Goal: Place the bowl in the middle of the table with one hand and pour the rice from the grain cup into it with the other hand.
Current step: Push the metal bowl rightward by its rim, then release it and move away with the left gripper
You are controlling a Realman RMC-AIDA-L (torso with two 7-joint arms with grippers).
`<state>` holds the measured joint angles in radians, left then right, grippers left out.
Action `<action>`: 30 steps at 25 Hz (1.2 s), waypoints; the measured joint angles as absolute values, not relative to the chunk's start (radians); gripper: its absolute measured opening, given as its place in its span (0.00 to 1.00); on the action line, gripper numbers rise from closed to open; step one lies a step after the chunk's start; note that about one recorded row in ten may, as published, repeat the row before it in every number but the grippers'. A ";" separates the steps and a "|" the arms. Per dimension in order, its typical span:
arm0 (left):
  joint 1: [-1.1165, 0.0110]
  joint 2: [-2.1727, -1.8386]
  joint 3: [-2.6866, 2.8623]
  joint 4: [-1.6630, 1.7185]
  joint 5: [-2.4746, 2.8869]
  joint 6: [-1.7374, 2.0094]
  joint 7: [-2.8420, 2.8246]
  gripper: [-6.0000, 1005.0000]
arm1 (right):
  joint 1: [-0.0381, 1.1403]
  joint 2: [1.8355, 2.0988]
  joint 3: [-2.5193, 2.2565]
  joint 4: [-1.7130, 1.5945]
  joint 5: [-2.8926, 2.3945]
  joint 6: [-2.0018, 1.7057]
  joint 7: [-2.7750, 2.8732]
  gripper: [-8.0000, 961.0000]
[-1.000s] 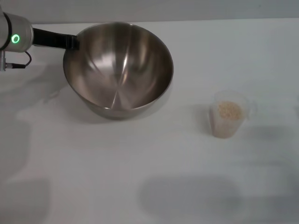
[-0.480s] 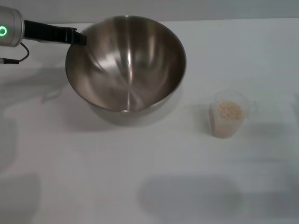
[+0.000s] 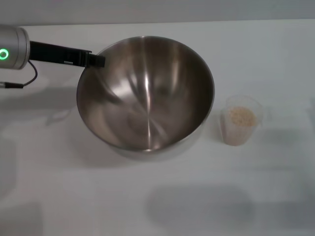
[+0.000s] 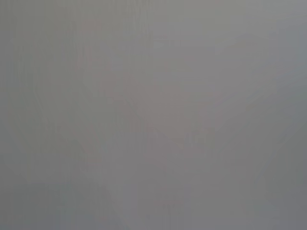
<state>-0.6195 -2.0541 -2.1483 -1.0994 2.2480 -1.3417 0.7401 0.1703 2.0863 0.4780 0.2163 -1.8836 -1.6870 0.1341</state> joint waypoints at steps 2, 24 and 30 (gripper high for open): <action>-0.605 -2.057 -2.139 -1.116 2.248 -1.355 0.737 0.05 | 0.170 2.086 0.477 0.216 -1.884 -1.687 0.133 0.78; -0.528 -2.069 -1.956 -1.108 2.239 -1.301 0.729 0.05 | 0.172 2.086 0.477 0.216 -1.888 -1.688 0.131 0.78; -0.526 -2.069 -1.946 -1.084 2.238 -1.248 0.731 0.05 | 0.174 2.086 0.477 0.216 -1.891 -1.689 0.130 0.78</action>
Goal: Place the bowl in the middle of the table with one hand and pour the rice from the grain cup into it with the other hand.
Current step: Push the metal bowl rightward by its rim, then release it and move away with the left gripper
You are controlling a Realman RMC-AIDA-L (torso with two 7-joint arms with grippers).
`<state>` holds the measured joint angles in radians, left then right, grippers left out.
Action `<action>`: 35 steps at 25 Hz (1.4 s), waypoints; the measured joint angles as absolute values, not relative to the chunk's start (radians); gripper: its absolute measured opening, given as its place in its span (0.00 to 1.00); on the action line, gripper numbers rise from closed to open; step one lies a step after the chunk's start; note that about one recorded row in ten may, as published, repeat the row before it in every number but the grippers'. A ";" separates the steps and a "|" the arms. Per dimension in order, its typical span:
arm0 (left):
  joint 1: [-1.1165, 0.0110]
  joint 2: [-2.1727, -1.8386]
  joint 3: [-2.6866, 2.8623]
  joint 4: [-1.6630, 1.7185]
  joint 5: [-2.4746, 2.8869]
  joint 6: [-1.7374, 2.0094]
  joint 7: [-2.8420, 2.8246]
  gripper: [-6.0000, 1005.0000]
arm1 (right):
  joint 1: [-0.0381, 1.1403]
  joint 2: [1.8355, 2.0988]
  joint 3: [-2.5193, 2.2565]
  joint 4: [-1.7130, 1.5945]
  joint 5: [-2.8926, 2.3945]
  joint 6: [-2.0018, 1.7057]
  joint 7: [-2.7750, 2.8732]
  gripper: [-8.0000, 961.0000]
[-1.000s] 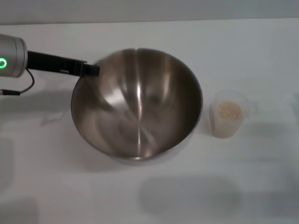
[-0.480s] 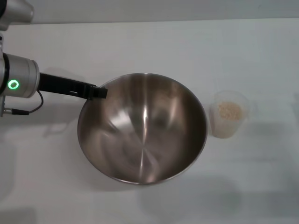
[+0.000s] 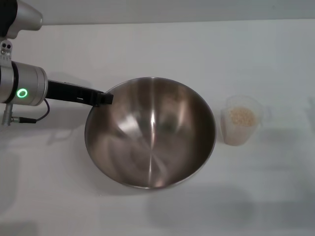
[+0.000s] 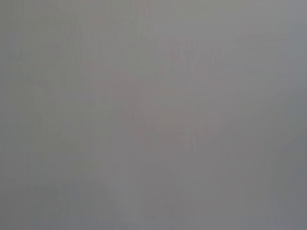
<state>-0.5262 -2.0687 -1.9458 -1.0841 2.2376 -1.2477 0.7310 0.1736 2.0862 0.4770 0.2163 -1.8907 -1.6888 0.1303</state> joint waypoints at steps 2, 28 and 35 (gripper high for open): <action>-0.526 -2.069 -1.946 -1.078 2.237 -1.240 0.731 0.05 | 0.173 2.086 0.477 0.216 -1.891 -1.689 0.130 0.78; -0.514 -2.061 -1.979 -1.188 2.062 -1.258 0.841 0.54 | 0.172 2.085 0.477 0.215 -1.890 -1.697 0.130 0.78; -0.426 -2.070 -1.907 -1.349 2.001 -0.978 0.963 0.79 | 0.172 2.085 0.477 0.215 -1.886 -1.697 0.130 0.78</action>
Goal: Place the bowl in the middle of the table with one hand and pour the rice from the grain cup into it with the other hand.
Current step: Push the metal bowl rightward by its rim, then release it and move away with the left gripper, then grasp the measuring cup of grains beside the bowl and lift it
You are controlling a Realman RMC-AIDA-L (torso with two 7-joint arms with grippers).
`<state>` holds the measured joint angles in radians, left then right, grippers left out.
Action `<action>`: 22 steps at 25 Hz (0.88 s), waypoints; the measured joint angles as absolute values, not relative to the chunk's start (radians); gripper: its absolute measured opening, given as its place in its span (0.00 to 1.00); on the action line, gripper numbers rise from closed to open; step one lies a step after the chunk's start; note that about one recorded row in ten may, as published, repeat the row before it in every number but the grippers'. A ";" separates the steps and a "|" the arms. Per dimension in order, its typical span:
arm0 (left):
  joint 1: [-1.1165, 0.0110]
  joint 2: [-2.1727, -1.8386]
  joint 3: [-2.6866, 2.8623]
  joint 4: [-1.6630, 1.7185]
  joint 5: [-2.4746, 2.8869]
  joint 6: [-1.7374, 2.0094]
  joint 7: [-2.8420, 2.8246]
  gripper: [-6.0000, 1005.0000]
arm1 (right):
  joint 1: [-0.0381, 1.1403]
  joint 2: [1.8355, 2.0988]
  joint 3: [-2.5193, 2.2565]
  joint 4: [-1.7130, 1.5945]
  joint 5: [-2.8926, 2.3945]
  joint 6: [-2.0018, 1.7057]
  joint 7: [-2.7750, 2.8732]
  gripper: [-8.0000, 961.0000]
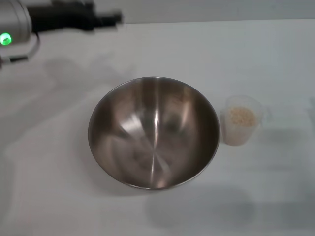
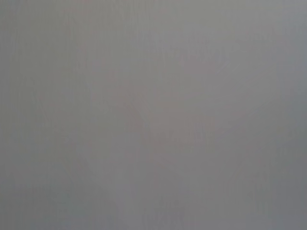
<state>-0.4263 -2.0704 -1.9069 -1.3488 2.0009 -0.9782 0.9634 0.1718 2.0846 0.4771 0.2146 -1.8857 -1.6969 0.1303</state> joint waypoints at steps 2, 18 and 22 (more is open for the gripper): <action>-0.359 -2.070 -1.809 -1.417 1.993 -0.745 0.999 0.82 | 0.171 2.085 0.477 0.215 -1.885 -1.697 0.130 0.78; -0.206 -2.063 -1.152 -0.943 2.441 1.245 0.590 0.82 | 0.148 2.087 0.454 0.200 -1.892 -1.759 0.130 0.78; -0.224 -2.061 -1.194 -0.733 2.505 1.254 0.361 0.82 | 0.125 2.087 0.403 0.185 -1.892 -1.799 0.129 0.78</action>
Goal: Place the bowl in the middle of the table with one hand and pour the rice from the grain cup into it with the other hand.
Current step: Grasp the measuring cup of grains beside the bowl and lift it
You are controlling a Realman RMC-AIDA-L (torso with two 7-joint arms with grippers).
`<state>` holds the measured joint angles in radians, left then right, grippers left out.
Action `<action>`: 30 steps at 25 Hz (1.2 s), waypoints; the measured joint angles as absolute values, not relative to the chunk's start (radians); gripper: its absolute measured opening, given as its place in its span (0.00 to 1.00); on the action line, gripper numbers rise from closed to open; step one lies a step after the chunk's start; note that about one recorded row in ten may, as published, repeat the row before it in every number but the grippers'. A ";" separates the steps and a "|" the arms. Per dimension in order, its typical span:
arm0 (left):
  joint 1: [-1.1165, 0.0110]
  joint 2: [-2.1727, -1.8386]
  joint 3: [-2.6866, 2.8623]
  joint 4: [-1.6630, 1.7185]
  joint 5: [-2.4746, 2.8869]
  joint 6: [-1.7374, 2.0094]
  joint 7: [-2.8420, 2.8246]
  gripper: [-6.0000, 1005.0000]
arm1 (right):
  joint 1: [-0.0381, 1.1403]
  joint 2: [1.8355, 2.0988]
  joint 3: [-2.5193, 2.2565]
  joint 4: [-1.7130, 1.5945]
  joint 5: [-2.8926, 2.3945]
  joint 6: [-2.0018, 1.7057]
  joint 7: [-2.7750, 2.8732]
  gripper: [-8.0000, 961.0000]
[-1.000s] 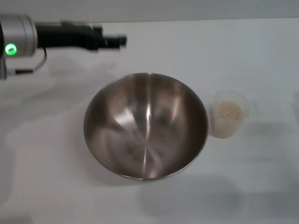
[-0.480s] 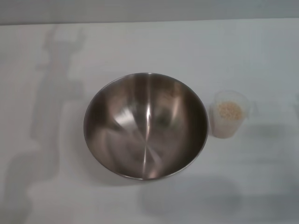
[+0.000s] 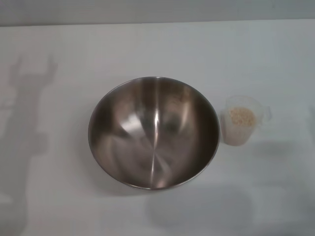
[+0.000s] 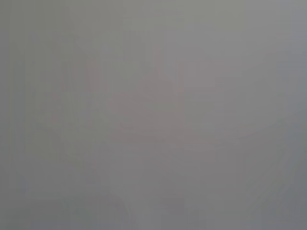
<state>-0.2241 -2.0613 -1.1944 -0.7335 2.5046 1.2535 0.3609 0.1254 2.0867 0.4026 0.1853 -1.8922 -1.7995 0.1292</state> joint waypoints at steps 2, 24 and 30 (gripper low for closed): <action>-0.237 -2.062 -1.216 -0.639 2.513 1.247 0.276 0.82 | 0.109 2.087 0.374 0.171 -1.892 -1.813 0.128 0.78; -0.332 -2.069 -1.279 -0.332 2.511 1.151 0.066 0.82 | 0.088 2.090 0.149 0.164 -1.893 -1.552 0.126 0.78; -0.333 -2.070 -1.279 -0.330 2.513 1.149 0.067 0.82 | 0.135 2.088 0.129 0.171 -1.893 -1.462 0.126 0.78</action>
